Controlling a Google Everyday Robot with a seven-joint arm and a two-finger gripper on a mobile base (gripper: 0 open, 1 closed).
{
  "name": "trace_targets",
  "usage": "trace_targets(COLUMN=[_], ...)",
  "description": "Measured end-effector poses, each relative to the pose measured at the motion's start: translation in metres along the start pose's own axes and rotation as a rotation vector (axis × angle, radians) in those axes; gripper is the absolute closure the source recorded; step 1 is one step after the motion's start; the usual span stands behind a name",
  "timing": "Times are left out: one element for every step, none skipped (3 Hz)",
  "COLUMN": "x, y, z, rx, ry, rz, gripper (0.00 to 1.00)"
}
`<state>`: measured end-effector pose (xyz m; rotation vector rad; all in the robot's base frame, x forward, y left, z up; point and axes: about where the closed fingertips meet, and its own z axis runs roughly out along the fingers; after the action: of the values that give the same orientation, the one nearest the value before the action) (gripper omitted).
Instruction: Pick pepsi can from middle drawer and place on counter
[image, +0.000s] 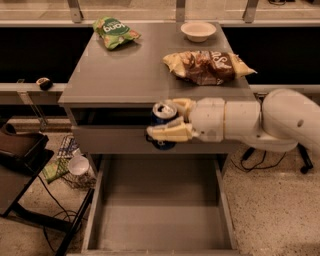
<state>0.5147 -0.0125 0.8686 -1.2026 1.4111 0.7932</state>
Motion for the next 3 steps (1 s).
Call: trace_targets(x=[-0.062,-0.103,-0.144], y=[-0.037,-0.075,-0.122], z=[0.037,0.087,0.089], rx=[0.028,0.069,0.162], ry=[-0.047,-0.099,-0.092], rz=[-0.014,-0.008,0.007], gripper=[1.00,1.00,1.00])
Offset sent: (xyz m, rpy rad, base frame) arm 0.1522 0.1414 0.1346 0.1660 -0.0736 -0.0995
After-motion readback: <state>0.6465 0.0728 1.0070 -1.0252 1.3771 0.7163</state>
